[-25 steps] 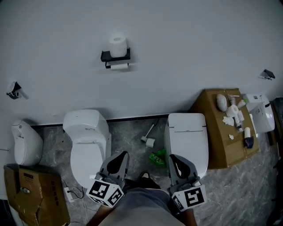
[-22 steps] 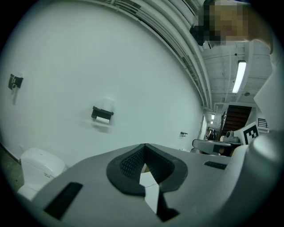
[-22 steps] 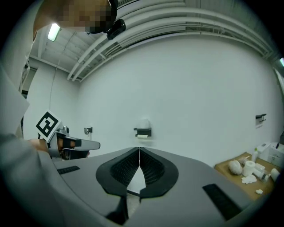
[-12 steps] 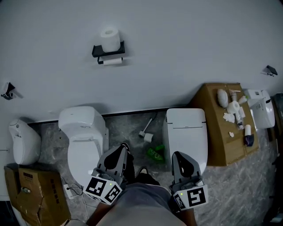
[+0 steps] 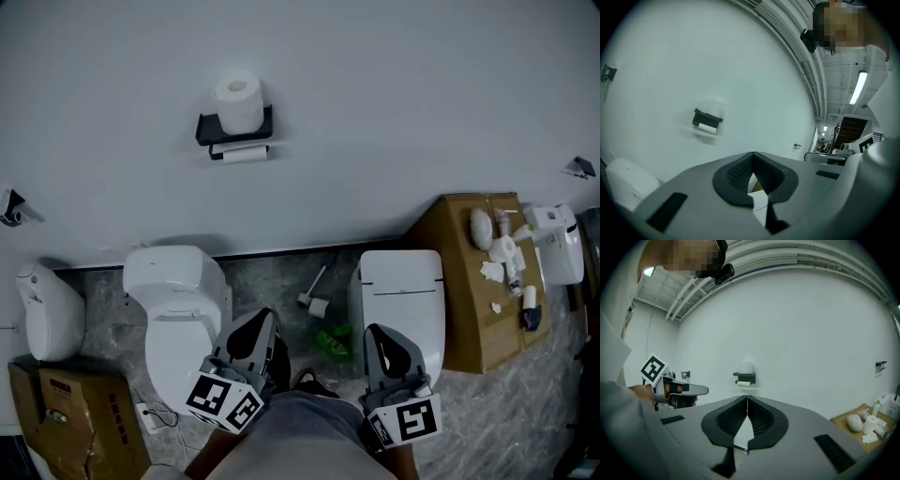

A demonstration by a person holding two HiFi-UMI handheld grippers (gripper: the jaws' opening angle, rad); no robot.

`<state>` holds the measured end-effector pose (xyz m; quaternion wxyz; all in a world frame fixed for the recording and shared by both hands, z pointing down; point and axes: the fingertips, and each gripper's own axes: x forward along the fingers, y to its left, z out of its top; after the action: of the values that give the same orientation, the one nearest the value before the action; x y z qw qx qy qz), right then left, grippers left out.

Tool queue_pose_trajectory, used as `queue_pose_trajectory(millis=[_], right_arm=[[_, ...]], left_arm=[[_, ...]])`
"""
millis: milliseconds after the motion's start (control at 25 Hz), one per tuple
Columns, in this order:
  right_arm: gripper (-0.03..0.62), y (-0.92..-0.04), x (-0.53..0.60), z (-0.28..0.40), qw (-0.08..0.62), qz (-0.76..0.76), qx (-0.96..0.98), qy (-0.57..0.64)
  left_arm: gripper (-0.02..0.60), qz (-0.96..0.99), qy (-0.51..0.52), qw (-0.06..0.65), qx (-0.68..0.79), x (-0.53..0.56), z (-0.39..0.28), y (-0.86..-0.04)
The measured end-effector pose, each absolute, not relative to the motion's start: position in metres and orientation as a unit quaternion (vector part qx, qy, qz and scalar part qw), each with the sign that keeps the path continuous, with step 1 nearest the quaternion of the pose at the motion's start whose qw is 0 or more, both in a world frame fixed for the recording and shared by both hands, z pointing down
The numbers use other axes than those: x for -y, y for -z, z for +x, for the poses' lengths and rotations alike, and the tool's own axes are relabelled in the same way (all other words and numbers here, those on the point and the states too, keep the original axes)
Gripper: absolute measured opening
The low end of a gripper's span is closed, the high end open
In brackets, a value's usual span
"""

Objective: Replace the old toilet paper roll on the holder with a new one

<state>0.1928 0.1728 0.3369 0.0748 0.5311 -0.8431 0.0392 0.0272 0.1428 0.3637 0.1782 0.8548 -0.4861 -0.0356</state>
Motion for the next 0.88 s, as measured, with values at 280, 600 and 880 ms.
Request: queue_pose_trajectory(millis=[280,600,880], right_arm=[[0.017,-0.345,-0.107,0.147,0.106,0.505,0.856,-0.046],[0.017,-0.346,-0.042,0.091,0.141,0.492,0.858,-0.041],[0.017,-0.332,-0.001,0.056,0.137,0.501,0.854,-0.015]], left_arm=[[0.005,0.870,0.012,0.150,0.470,-0.075,0.006,-0.357],[0.005,0.874,-0.005,0.074,0.480,-0.007,-0.041,-0.340],[0.005,0.882,0.012,0.065,0.466,0.037,-0.070,-0.334]])
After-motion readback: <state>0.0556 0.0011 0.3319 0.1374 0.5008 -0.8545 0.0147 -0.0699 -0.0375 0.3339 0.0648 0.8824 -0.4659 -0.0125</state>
